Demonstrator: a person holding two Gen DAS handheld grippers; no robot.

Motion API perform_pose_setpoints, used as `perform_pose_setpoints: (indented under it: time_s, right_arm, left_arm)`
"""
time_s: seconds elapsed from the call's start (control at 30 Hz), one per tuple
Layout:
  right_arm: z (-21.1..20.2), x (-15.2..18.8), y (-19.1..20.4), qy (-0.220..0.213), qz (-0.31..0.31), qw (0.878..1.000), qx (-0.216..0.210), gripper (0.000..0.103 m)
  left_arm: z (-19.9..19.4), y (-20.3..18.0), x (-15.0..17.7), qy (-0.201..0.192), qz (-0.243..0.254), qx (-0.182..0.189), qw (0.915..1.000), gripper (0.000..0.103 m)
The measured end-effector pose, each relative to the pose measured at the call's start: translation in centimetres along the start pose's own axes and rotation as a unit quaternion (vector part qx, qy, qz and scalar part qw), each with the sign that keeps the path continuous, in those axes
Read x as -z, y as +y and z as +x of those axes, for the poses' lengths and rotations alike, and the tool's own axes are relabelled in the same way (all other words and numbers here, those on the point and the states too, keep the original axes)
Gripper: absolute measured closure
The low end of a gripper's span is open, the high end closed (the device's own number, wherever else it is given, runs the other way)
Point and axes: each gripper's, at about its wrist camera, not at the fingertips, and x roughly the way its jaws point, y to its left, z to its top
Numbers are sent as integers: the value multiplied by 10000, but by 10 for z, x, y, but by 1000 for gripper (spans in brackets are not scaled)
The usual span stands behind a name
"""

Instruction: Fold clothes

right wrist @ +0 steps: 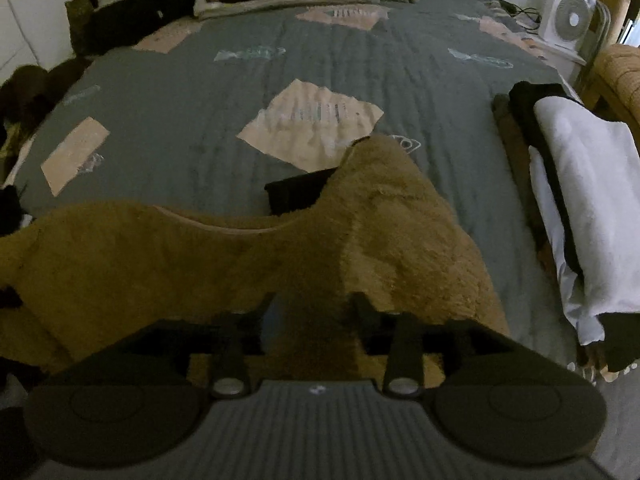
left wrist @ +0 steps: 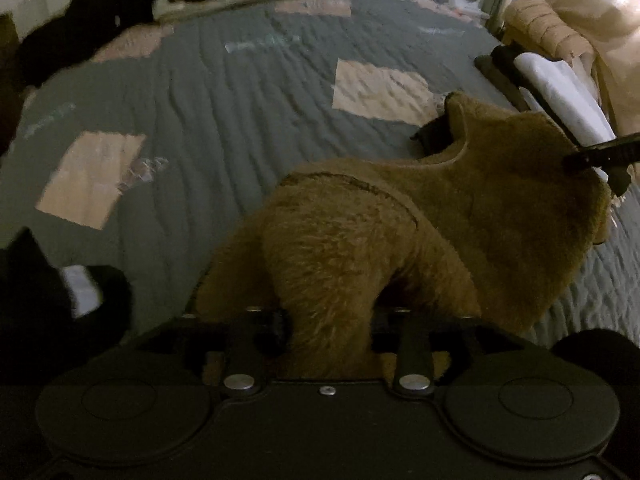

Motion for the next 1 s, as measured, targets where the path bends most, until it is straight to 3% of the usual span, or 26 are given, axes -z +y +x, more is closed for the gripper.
perform_pose_setpoints:
  time_s: [0.03,0.13,0.2,0.4,0.53,0.67,0.9,1.0]
  right_arm:
    - [-6,1,0,-51,0,10000,-80,49]
    - [-25,6,6,-275,-116,9992,-270,37]
    - [-33,7,9,-404,-185,9985,-320,32]
    - [-37,8,19,-456,-170,9974,-538,29]
    - [-37,15,33,-396,-257,9968,-640,29]
    - [-33,24,52,-315,-401,9952,-830,28]
    - [-24,39,93,-181,-692,9896,-1251,28]
    - [-25,44,112,-170,-784,9856,-1490,28]
  left_arm:
    - [-8,2,1,-76,16,-30,10000,42]
    - [-32,14,6,-293,13,-52,9996,29]
    - [-45,25,7,-417,-52,-60,9991,29]
    - [-54,73,-5,-665,-532,-151,9962,29]
    - [-40,98,1,-474,-688,-337,9959,29]
    - [-37,90,29,-236,-371,-259,9987,29]
    - [-52,37,87,-262,311,-227,9989,29]
    - [-45,47,91,-252,217,-300,9990,29]
